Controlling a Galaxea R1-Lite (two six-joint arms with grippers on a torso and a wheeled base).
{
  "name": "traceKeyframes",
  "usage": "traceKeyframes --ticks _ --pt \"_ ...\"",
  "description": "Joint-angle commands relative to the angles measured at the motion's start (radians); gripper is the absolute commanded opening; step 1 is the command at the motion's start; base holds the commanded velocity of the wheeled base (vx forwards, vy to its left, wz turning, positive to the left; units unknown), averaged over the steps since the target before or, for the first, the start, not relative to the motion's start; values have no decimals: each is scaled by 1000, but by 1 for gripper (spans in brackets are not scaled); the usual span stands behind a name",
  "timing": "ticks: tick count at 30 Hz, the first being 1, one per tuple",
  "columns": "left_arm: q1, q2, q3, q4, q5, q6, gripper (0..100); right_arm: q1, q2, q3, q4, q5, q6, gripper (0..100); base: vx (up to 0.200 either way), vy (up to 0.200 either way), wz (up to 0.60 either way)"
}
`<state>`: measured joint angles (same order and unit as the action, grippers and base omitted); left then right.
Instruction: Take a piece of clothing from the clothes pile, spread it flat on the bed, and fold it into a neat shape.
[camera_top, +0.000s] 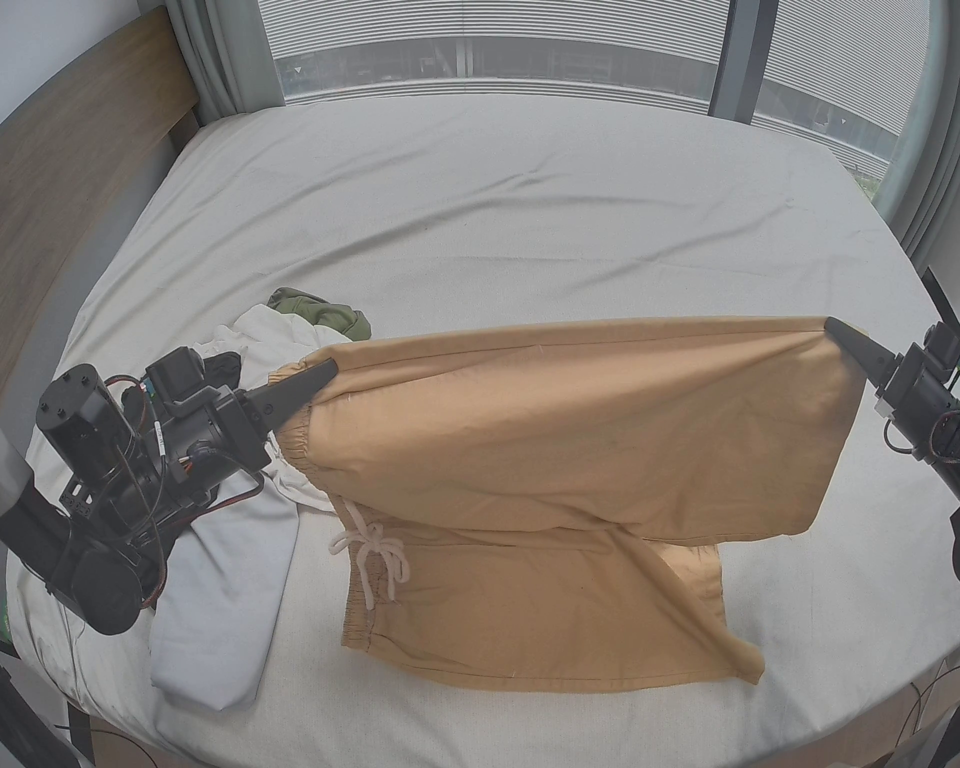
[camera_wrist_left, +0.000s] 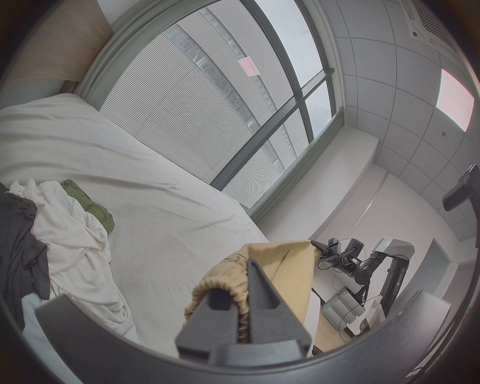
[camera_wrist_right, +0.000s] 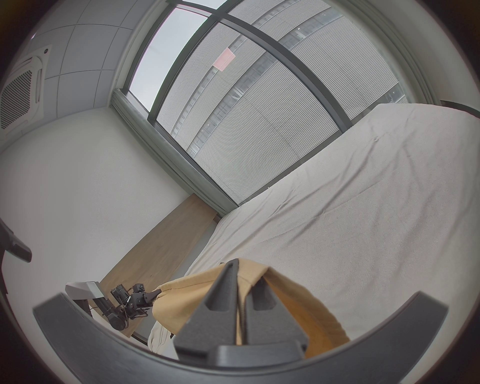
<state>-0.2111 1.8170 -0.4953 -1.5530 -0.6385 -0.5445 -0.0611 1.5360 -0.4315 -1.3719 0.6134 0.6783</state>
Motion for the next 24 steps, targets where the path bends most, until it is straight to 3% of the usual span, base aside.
traceKeyframes --ticks 1,24 --pt "9 2 1 -2 0 0 0 0 0 0 -1 0 0 0 0 0 0" --pt "21 -7 8 -2 -1 1 0 10 3 2 -4 2 0 0 0 0 0"
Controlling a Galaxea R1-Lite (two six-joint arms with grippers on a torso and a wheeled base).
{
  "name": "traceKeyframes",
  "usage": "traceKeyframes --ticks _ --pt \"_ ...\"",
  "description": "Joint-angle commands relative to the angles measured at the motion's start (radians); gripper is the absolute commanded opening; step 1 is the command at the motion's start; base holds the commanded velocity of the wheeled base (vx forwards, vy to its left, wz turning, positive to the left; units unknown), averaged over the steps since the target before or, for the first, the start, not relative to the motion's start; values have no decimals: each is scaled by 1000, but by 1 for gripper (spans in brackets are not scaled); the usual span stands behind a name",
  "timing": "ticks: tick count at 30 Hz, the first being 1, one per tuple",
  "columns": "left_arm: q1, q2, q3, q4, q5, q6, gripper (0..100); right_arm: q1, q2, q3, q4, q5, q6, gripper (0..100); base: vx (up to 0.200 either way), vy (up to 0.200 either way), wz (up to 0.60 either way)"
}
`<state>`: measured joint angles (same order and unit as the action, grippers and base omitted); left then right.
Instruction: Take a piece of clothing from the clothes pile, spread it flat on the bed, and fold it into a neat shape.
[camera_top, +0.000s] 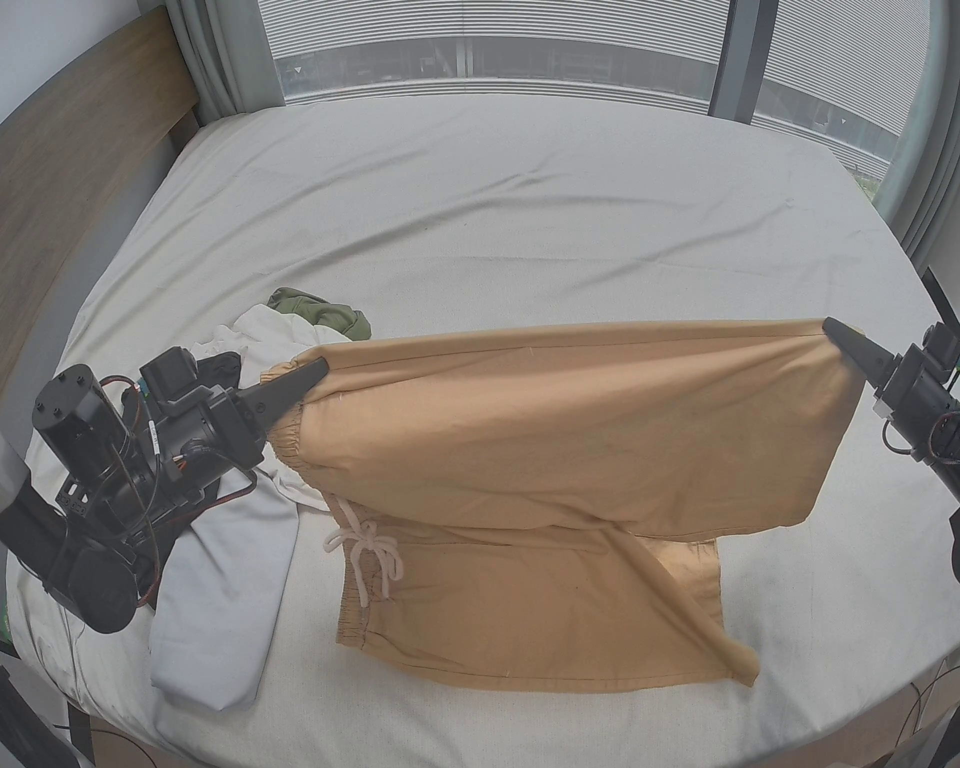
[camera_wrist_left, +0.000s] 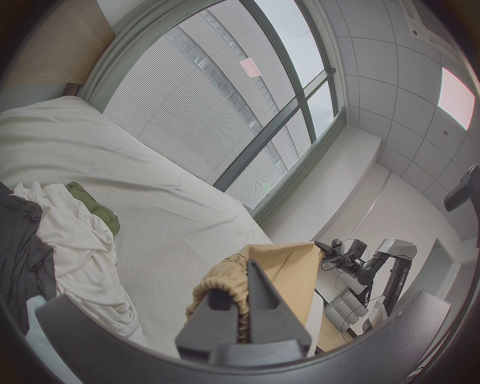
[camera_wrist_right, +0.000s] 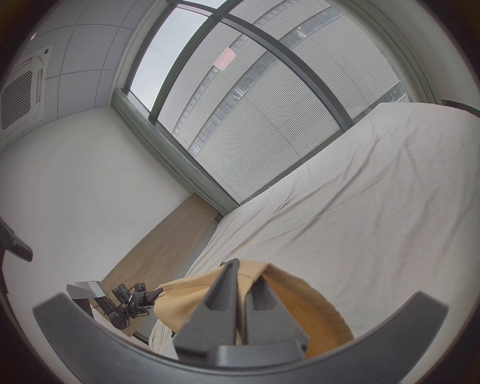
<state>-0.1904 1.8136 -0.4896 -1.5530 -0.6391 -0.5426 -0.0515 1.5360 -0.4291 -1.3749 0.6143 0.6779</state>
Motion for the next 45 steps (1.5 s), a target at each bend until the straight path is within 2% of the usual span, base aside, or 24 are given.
traceKeyframes --ticks 1,18,20,25,32,45 --pt "-1 -5 3 -2 -1 0 0 1 3 0 -1 1 0 0 0 0 0" --pt "-17 23 -44 -1 26 1 0 13 16 -33 10 -4 -3 0 0 0 0" --pt "-9 69 -101 -1 29 6 0 7 58 -77 10 -2 -1 0 0 0 0" --pt "-9 87 -118 -1 33 4 0 7 82 -99 11 -2 -3 0 0 0 0" --pt "-15 139 -172 -1 93 4 0 10 154 -152 8 -4 -1 0 0 0 0" --pt "-20 222 -276 -1 125 0 0 4 251 -234 -1 -5 -1 0 0 0 0"
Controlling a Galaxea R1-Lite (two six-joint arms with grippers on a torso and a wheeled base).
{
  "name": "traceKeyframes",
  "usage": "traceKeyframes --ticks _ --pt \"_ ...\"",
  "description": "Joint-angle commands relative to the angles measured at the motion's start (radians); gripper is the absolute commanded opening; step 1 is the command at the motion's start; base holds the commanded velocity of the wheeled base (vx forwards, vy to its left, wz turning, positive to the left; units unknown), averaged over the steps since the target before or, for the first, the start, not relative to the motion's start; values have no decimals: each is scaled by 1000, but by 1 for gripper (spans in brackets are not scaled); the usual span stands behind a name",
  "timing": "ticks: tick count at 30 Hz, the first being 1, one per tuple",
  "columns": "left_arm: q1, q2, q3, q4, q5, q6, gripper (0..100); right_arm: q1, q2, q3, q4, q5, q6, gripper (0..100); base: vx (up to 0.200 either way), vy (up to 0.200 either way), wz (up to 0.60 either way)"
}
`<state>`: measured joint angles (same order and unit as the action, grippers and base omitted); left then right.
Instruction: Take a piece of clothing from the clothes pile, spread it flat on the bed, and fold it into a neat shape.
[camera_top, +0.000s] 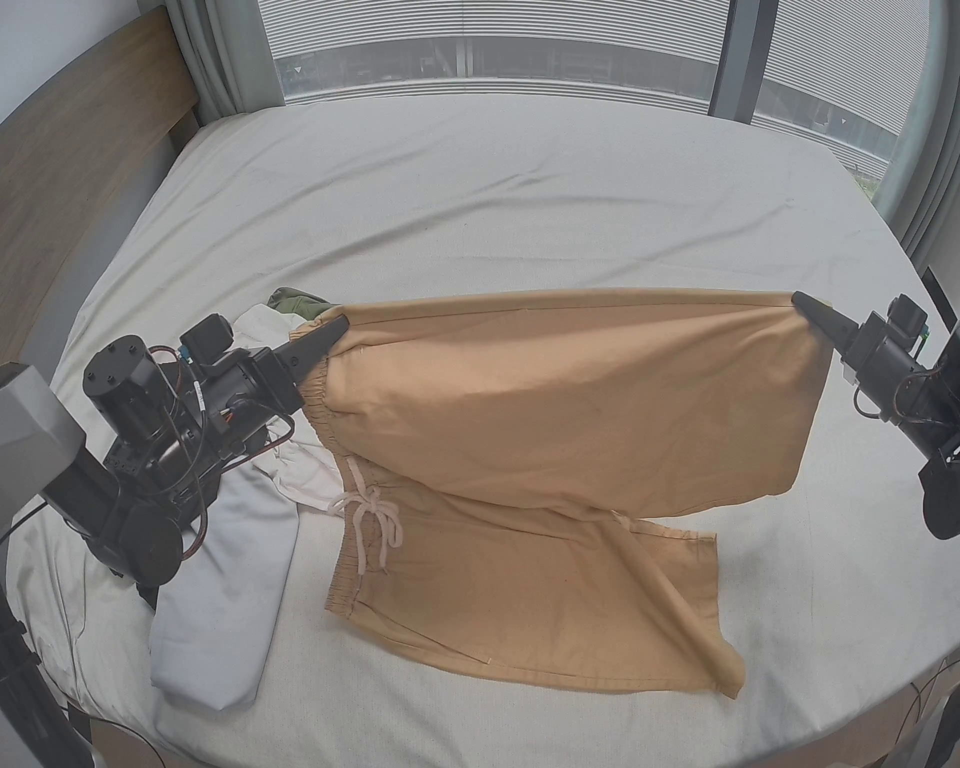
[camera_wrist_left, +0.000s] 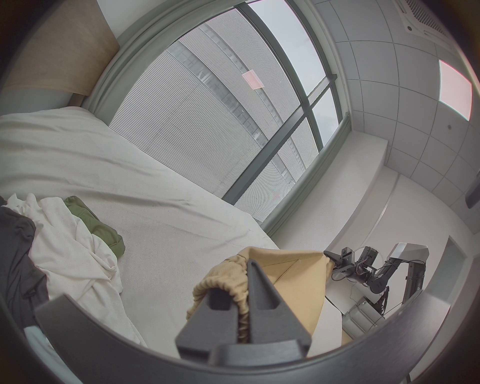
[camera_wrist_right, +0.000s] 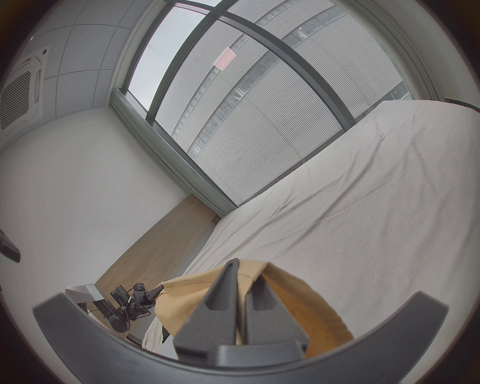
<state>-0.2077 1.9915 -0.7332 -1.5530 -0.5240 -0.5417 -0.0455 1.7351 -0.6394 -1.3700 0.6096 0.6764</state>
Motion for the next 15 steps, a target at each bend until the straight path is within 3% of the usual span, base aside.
traceKeyframes --ticks 1,15 --pt "-2 47 -38 -1 13 -3 0 -2 58 -26 -6 -1 0 0 0 0 0" --pt "-15 141 -138 1 36 -7 0 -4 159 -115 -9 -1 0 0 0 0 0"
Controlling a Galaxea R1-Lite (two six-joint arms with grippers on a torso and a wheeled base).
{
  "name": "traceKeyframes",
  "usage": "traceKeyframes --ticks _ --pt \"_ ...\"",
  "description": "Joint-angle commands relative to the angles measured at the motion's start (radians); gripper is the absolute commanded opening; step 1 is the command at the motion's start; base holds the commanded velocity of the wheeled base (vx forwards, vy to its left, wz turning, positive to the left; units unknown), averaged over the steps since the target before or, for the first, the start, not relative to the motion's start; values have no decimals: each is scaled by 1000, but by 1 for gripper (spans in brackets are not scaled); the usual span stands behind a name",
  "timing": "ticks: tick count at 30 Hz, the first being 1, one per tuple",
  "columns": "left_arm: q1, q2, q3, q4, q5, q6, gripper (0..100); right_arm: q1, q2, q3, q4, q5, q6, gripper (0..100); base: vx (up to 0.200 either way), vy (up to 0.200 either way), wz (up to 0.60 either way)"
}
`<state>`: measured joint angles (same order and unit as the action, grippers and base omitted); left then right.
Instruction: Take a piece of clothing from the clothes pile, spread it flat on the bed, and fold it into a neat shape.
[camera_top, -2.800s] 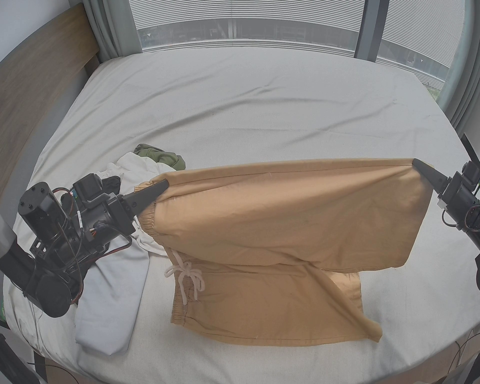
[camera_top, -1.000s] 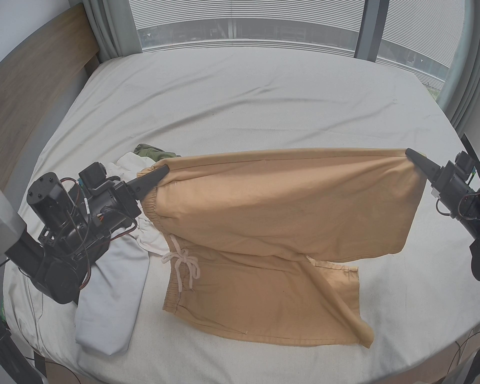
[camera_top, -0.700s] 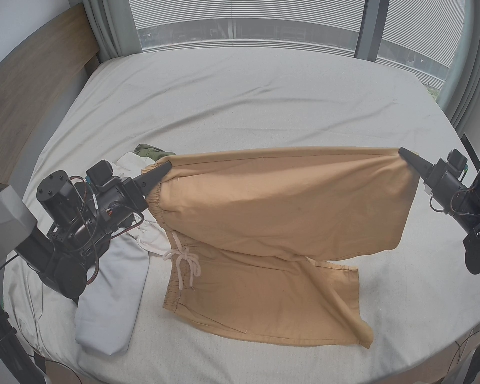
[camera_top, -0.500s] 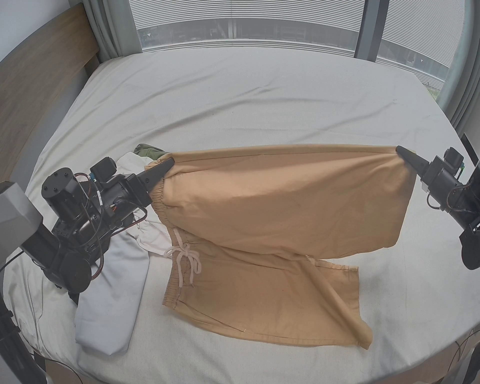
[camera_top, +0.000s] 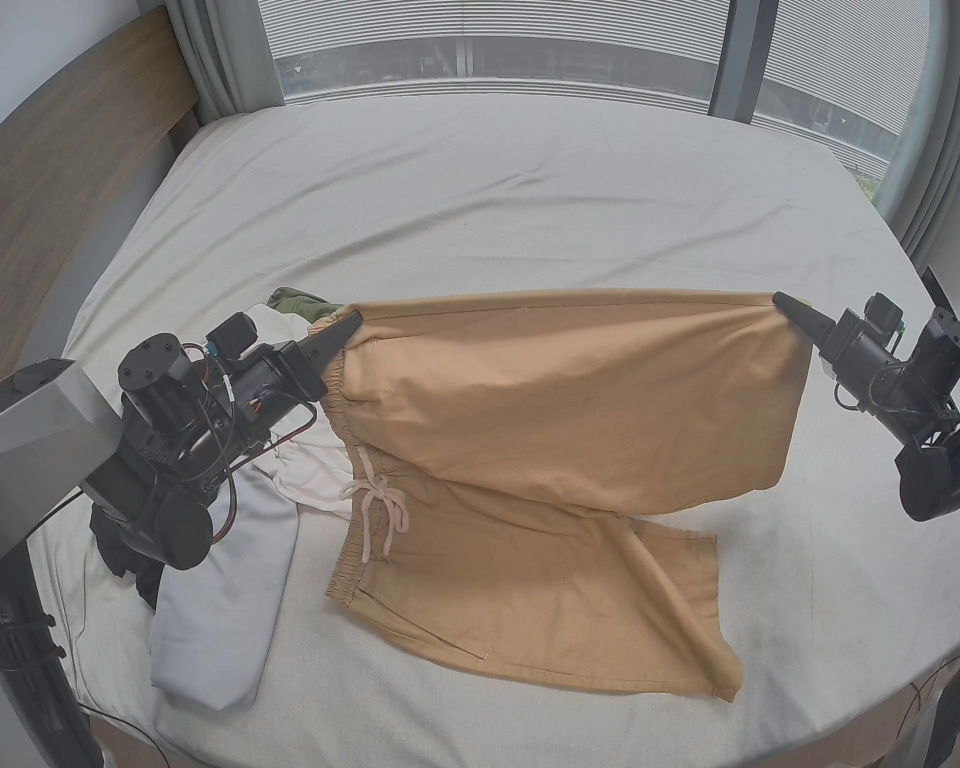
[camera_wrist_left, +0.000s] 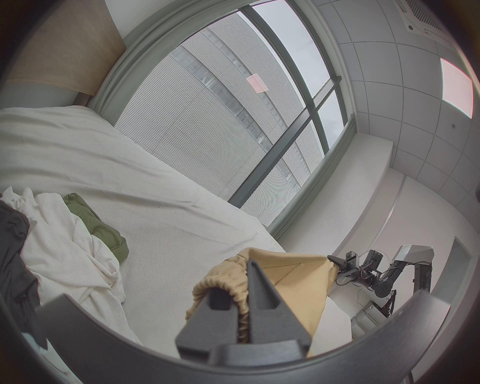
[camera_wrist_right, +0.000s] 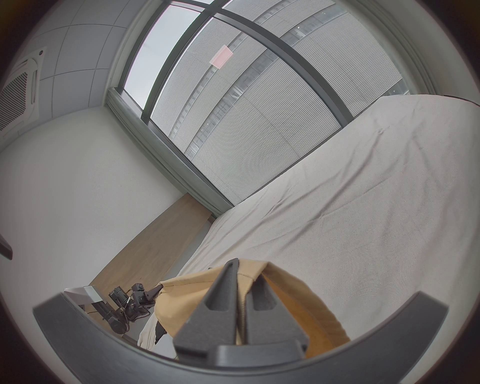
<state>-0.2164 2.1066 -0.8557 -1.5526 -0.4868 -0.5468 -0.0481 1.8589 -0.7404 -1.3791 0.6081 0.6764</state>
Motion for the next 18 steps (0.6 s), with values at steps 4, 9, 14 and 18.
traceKeyframes --ticks 4,9,14,18 --pt "-17 59 -63 0 34 -2 0 -7 49 -23 -1 1 0 0 0 0 0" --pt "-23 104 -118 0 54 -4 0 -12 74 -45 -1 1 0 0 0 0 0" --pt "-23 131 -135 2 54 -4 0 -12 100 -65 -1 -2 0 0 0 0 0" --pt "-21 150 -166 3 57 -5 0 -15 125 -86 -3 -2 0 0 0 0 0"
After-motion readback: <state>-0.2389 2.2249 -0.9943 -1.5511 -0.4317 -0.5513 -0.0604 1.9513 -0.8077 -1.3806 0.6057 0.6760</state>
